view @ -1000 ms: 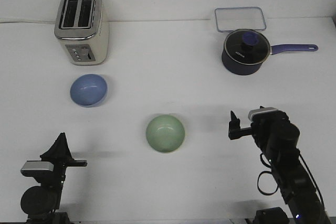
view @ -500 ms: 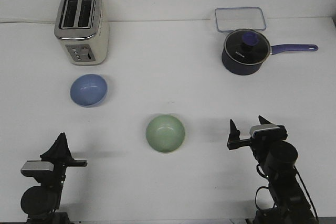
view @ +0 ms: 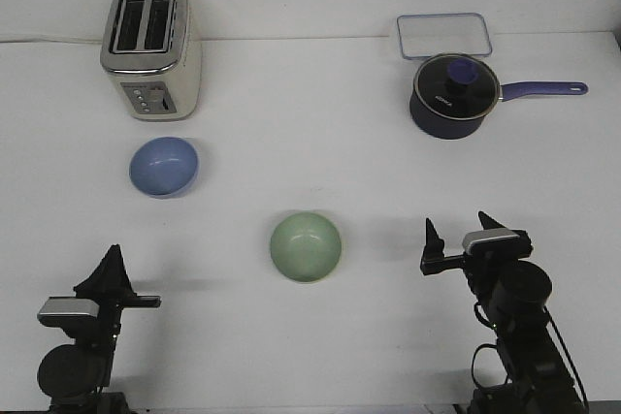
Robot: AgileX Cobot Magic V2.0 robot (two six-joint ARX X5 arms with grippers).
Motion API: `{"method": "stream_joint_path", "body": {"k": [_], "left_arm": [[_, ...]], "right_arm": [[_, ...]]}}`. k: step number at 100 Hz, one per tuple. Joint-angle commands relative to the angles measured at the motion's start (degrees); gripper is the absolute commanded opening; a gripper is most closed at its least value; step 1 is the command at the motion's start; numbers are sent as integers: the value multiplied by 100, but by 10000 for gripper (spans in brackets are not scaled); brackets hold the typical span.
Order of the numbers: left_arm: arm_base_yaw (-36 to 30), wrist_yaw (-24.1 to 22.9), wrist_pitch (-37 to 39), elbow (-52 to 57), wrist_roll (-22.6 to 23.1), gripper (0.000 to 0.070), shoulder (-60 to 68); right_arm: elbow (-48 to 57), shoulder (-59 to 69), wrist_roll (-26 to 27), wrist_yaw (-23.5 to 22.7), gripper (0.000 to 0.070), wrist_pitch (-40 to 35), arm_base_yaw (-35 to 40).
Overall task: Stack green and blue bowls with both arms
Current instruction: 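Raise the left gripper and move it toward the light blue bowl, then grasp the light blue bowl rim with the left gripper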
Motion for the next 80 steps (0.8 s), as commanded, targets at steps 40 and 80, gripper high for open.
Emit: {"method": "stream_joint_path", "body": {"k": [40,80], "left_arm": [[11,-164,-1923,2168,-621,12,1163],[11,-164,-4505,5602,-177,12,4568]], "right_arm": [[35,28,-7,13,700,55,11],[35,28,-4,9,700,50,11]]}}
